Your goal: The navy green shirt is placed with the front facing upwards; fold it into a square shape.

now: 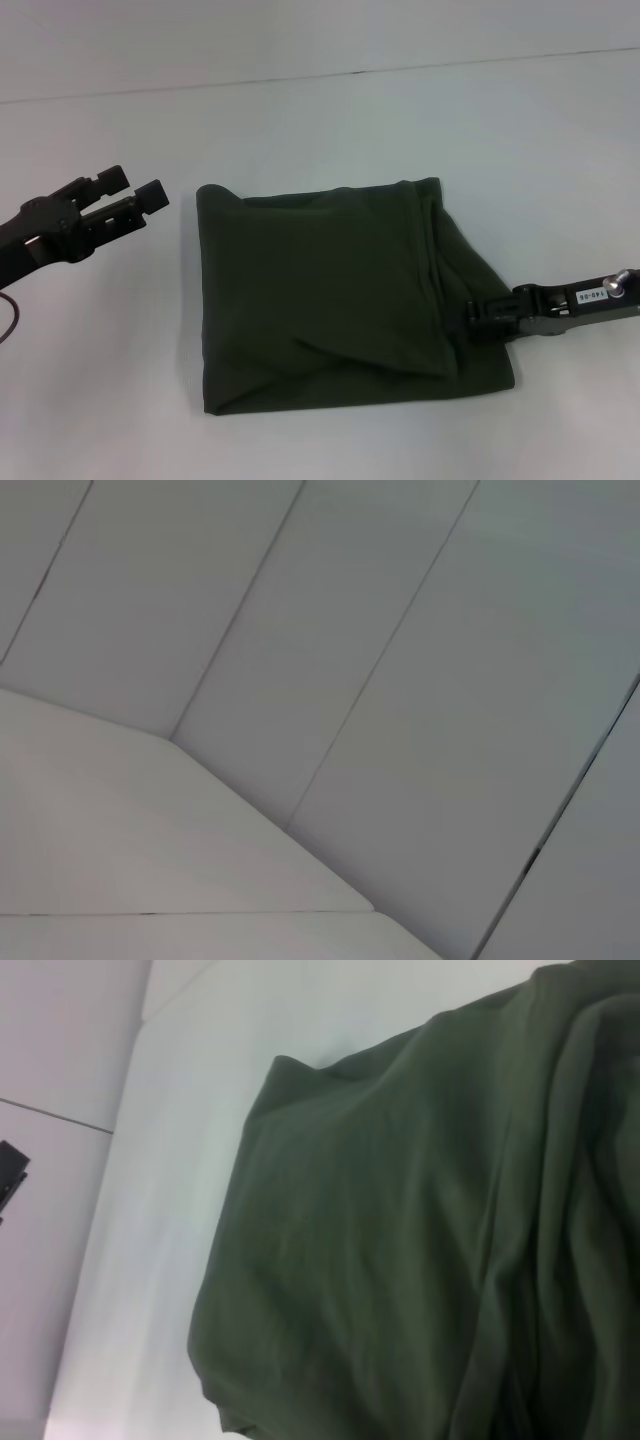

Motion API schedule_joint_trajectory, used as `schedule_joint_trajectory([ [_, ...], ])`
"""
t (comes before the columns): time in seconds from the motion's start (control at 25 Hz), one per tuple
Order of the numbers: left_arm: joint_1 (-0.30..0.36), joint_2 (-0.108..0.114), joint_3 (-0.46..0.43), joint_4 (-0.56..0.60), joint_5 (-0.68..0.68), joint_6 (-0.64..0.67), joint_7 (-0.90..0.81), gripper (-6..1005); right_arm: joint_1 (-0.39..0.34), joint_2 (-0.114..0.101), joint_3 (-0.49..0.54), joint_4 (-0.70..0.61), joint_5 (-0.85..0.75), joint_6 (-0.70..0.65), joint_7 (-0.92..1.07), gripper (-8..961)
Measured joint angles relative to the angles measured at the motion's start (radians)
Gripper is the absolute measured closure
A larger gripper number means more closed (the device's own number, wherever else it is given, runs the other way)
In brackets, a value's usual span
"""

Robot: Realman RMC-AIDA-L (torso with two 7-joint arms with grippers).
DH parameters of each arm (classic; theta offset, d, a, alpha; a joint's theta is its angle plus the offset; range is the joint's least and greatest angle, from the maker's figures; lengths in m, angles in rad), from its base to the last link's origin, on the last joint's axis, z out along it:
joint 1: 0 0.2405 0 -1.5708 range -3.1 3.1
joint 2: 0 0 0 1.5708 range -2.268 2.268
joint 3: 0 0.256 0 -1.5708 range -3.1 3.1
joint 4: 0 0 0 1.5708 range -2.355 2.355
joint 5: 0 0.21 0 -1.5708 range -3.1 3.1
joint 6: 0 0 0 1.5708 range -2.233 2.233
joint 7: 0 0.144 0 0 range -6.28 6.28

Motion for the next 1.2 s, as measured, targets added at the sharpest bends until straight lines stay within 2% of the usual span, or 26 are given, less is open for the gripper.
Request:
schedule_joint_trajectory([
  [0.84, -0.009, 0.001, 0.000, 0.011, 0.000, -0.037, 0.013, 81, 0.039, 0.025, -0.034, 0.012, 0.000, 0.097, 0.005, 108],
  [1.2, -0.012, 0.000, 0.000, 0.012, 0.000, -0.056, 0.014, 82, 0.068, 0.042, -0.060, 0.014, 0.000, 0.115, 0.005, 111],
])
